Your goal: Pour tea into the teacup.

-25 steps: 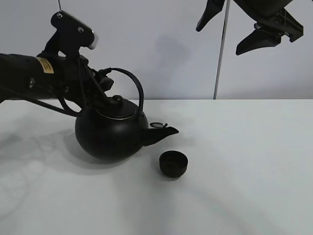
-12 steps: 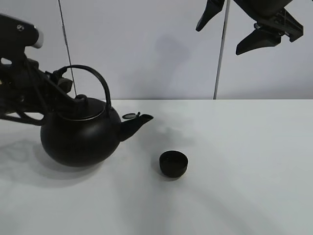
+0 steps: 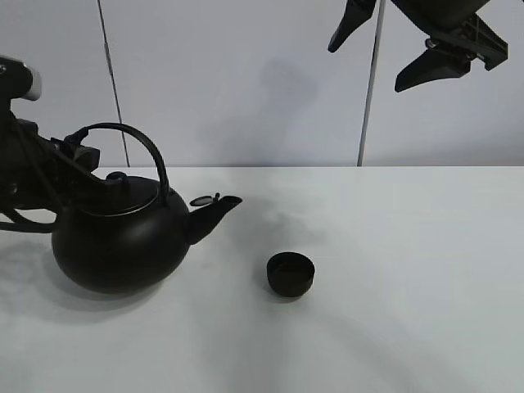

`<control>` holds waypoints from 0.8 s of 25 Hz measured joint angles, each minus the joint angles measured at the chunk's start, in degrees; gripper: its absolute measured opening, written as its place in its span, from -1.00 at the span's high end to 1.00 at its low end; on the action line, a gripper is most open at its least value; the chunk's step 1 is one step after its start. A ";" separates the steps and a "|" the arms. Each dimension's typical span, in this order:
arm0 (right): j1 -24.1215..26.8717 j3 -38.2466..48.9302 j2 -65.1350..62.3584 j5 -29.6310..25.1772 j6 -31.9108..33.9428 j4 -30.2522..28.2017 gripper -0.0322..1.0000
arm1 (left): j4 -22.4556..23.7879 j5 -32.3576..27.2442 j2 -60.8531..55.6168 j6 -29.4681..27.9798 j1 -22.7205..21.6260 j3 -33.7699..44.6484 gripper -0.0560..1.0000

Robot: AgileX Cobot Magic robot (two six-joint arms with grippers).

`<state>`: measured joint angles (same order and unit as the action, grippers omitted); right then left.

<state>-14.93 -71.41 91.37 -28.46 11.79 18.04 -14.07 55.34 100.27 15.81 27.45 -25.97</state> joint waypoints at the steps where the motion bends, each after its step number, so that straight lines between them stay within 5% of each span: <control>1: 0.00 0.00 0.00 0.00 0.00 0.00 -0.16 | -0.30 1.78 0.79 -1.09 0.00 0.06 0.71; 20: 0.00 0.00 0.00 -0.06 0.00 0.00 -0.16 | -0.56 3.80 3.63 -3.68 0.00 2.19 0.71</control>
<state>-14.93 -71.41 91.37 -28.52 11.79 18.04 -14.64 59.14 103.90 12.13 27.45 -23.78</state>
